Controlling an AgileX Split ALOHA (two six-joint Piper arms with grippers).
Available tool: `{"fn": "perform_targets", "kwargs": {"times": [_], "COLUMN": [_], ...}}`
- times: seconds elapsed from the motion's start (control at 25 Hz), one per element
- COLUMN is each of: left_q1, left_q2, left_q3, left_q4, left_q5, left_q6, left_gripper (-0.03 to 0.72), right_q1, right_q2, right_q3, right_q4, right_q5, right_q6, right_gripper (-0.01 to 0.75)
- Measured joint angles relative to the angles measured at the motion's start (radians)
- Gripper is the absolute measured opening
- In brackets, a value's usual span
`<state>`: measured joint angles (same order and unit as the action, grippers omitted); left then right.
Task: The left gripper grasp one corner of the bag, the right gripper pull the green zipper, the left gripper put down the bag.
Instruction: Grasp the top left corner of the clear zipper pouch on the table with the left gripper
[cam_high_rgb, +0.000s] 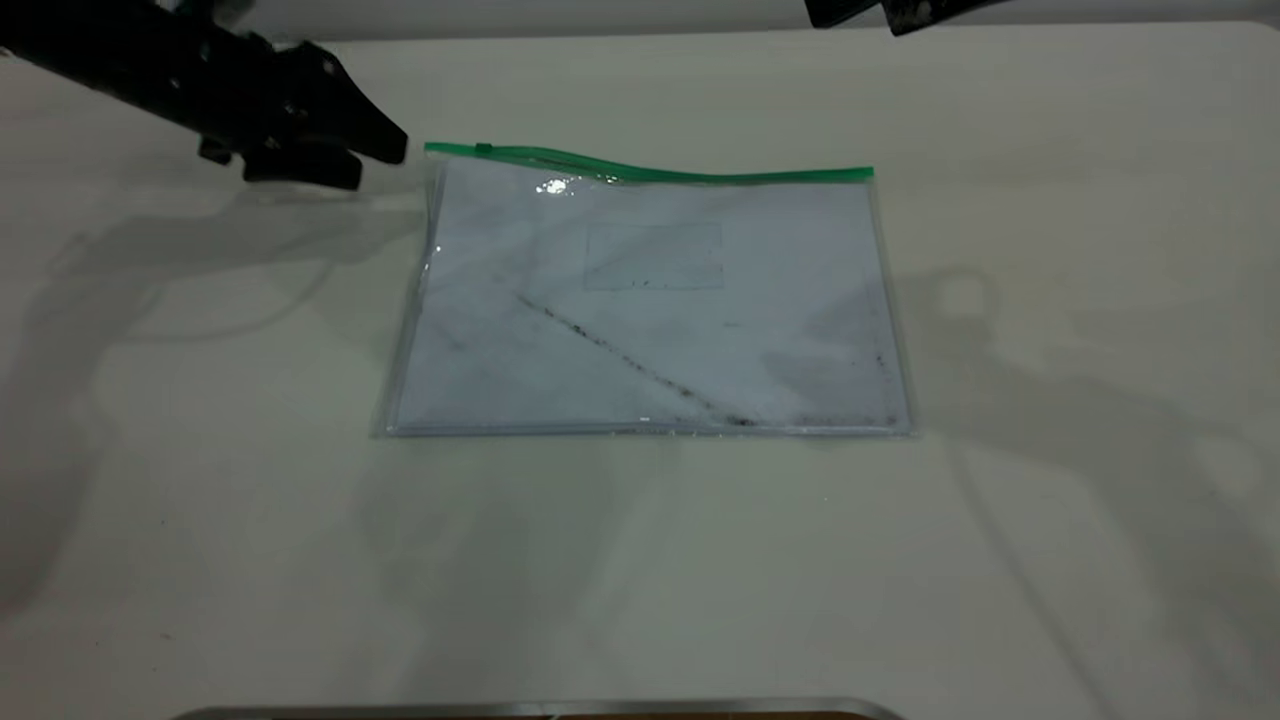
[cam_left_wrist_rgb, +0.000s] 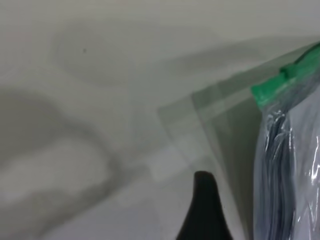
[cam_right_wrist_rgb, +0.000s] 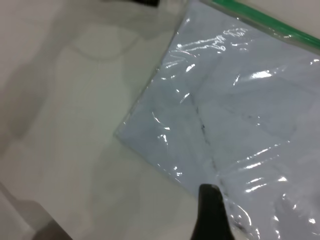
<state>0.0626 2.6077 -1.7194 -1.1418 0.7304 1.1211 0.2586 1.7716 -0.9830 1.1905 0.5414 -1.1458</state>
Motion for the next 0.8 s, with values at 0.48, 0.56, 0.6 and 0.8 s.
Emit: {"fn": "perform_targets", "kwargs": {"times": [0.48,0.56,0.6,0.8], "left_q1": [-0.131,-0.138,-0.139,-0.139], "left_q2": [0.08,0.083,0.083,0.086], "left_q3": [-0.013,-0.013,-0.013,-0.013], "left_q4": [-0.091,-0.106,-0.112,-0.117], "left_q5": [-0.001,-0.007,-0.007,-0.017], "left_q6": [0.063,0.074,0.078,0.13], "left_gripper": [0.597,0.588,0.584,0.428], "right_q1": [0.0,0.0,0.0,0.0], "right_q2": [0.0,0.0,0.0,0.0], "right_q3": [0.0,0.0,0.0,0.0], "right_q4": [0.023,0.023,0.023,0.025], "right_q5": [0.0,0.0,0.0,0.0], "right_q6": [0.0,0.0,0.0,0.0], "right_gripper": [0.585,0.585,0.585,0.585]}}
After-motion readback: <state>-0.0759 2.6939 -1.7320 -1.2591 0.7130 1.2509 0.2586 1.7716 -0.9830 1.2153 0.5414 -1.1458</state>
